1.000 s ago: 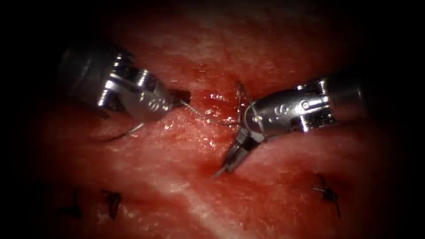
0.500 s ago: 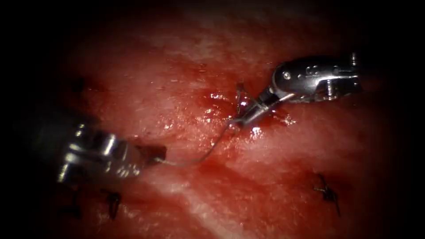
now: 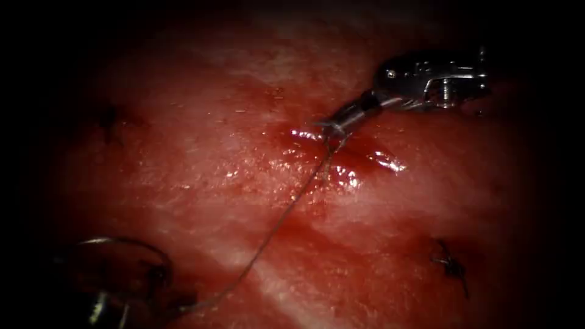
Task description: Wound Closure
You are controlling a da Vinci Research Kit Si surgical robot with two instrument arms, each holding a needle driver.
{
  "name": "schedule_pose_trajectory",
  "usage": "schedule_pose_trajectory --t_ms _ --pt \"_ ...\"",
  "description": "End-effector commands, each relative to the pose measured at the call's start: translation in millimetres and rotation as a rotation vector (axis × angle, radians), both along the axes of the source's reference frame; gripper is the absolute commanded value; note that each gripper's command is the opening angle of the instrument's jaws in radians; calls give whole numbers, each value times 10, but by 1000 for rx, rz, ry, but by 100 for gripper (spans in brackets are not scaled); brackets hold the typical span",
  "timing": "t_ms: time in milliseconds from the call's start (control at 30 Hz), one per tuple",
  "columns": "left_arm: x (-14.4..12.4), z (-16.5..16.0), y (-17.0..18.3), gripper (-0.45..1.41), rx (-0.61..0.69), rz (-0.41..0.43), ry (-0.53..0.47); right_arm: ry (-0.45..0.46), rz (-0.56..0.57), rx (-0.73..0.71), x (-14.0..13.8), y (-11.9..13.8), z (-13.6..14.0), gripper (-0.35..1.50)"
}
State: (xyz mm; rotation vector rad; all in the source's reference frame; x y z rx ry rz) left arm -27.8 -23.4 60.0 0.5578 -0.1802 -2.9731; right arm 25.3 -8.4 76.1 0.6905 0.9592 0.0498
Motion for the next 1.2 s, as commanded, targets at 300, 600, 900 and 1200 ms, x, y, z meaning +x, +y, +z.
schedule_pose_trajectory --t_ms 300,600,900,1200 --pt "-8 -9 -26 -45 4 5 -13 -56 257 46 0 2 4 -35" --pt "-4 -32 -45 -45 8 15 -20 -48 442 129 -9 -17 -8 -35" --pt "8 -36 -73 -45 15 29 -12 -112 821 315 -16 -7 -6 -35" --pt "6 -21 -97 -45 35 53 -7 -146 826 343 -13 -26 8 -35"
